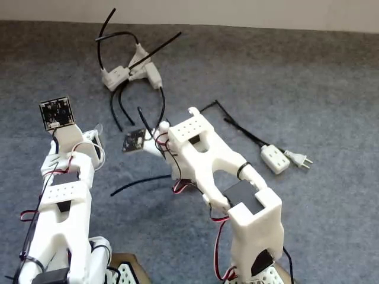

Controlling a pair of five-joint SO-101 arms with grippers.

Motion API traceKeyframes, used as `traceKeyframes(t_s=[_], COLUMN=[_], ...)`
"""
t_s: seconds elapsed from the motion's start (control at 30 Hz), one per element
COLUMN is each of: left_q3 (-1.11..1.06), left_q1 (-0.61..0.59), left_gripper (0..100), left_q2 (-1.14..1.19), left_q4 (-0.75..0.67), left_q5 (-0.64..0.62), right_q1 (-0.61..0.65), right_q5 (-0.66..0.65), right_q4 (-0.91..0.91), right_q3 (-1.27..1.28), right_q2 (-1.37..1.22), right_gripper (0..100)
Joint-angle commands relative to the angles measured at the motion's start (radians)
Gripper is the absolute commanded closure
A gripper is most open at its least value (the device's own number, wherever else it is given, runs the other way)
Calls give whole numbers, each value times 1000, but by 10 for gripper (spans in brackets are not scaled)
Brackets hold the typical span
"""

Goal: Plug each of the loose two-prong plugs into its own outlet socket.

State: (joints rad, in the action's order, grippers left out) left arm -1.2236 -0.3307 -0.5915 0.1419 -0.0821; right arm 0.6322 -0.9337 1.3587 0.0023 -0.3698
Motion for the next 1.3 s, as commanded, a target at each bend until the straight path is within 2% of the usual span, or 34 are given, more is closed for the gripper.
traceKeyframes(t_s=[0.0, 0.23, 0.3, 0.53, 0.67, 0.73, 0.83, 0.9, 1.1, 1.27], left_q3=[4, 4, 4, 4, 4, 4, 4, 4, 4, 4], left_q1=[10, 10, 10, 10, 10, 10, 10, 10, 10, 10], left_gripper=[786, 786, 786, 786, 786, 786, 786, 786, 786, 786], left_q2=[-15, -15, -15, -15, -15, -15, -15, -15, -15, -15], left_q4=[-25, -25, -25, -25, -25, -25, -25, -25, -25, -25], left_q5=[-9, -9, -9, -9, -9, -9, -9, -9, -9, -9], right_q1=[-10, 1, 4, 1, -30, -45, -47, -45, -42, -10], right_q5=[49, 52, 52, 64, 230, 298, 430, 480, 476, 476], right_q4=[5, -13, -67, -406, -662, -736, -720, -691, -633, -424], right_q3=[-143, -371, -415, -392, -372, -372, -374, -375, -404, -565], right_q2=[30, 24, 24, 8, -47, -67, -68, -68, -54, 13], right_gripper=[915, 915, 915, 914, 913, 878, 734, 679, 679, 679])
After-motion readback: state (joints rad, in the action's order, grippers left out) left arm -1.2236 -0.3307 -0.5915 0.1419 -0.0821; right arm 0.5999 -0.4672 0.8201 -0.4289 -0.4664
